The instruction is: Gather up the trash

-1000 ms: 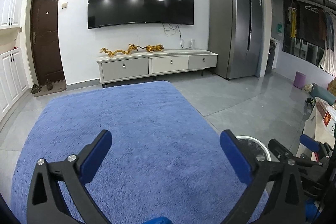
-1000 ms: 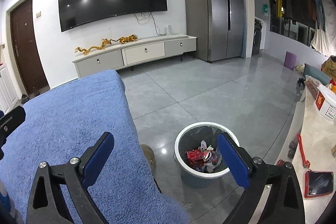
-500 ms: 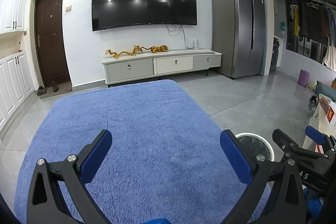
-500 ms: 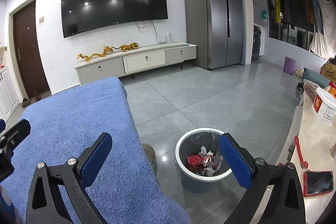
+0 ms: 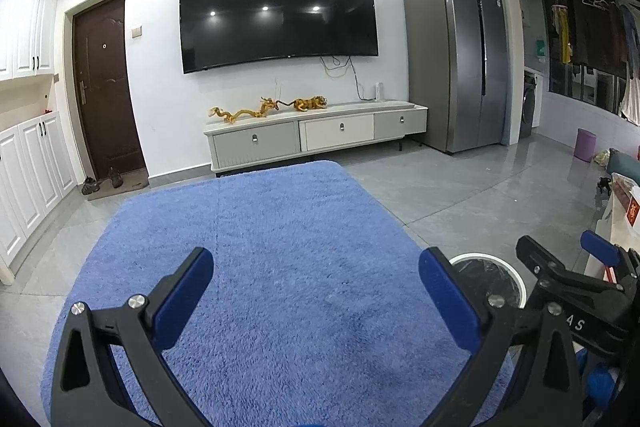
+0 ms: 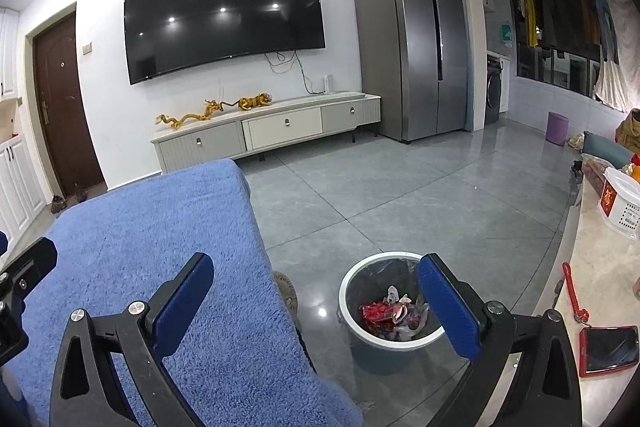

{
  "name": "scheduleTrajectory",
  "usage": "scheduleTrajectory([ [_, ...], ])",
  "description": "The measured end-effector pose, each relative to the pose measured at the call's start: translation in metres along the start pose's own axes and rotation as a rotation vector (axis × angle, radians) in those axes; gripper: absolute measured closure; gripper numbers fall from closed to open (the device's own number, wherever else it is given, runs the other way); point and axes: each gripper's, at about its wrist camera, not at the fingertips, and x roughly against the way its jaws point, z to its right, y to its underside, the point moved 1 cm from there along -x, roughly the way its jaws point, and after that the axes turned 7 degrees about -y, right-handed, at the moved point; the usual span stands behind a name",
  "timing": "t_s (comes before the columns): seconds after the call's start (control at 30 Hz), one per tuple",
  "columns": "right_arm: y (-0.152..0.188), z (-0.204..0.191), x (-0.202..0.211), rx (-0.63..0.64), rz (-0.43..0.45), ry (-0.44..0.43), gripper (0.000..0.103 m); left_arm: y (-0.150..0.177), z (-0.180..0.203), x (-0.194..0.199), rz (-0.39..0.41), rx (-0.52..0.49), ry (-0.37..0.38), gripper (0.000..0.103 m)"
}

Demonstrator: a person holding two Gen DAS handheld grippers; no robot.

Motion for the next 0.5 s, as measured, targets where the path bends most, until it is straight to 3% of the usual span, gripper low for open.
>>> scheduleTrajectory([
  [0.5,0.0016,0.0026,0.0004,0.025,0.016,0.012,0.0,0.0065,0.0056,0.0028,-0.025,-0.022,-0.027,0.0],
])
